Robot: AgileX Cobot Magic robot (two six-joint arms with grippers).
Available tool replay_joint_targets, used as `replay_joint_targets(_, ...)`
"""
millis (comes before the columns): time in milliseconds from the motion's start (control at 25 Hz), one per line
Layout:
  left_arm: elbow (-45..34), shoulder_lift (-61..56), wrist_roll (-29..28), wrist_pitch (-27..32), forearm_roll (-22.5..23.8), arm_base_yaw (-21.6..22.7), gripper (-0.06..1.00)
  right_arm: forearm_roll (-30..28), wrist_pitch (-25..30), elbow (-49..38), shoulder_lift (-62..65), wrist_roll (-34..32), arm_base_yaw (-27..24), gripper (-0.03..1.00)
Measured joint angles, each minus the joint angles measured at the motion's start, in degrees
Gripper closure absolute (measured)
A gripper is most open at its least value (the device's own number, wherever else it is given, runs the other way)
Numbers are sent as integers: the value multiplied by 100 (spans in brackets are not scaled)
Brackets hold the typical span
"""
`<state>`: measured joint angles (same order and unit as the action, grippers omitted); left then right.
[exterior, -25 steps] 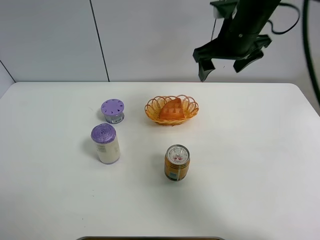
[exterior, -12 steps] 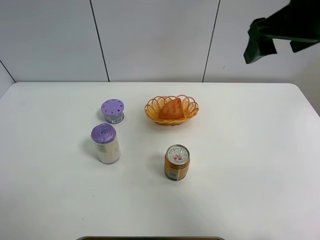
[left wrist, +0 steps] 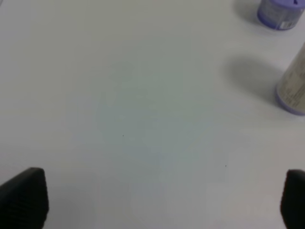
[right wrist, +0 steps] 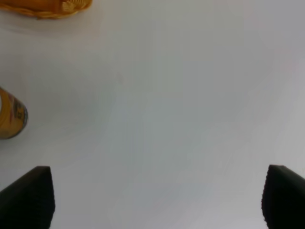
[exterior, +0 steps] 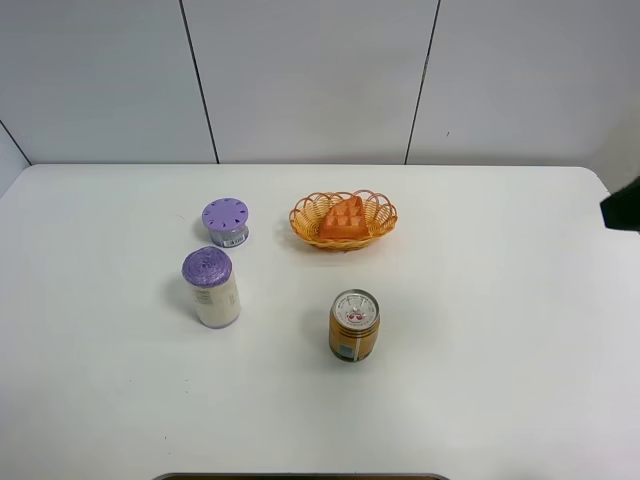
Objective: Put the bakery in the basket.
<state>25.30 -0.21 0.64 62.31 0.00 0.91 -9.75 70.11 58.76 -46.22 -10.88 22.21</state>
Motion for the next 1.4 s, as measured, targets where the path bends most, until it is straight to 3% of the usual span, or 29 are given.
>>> replay_joint_targets(280,0,0,0,0,0,0,-5,-10,6,-962,1549,-12,-1294,11)
replay_joint_targets(480,0,0,0,0,0,0,-5,-10,-320,-1804,2660,5,-1750,11)
replay_joint_targets(760,0,0,0,0,0,0,-5,1,-635,-2580,3908,29,-1779,11)
replay_joint_targets(1040,0,0,0,0,0,0,-5,1,-696,-2612,4614,36,-1779,11)
replay_joint_targets(1400,0,0,0,0,0,0,-5,1,-696,-2612,4639,42,-1779,11)
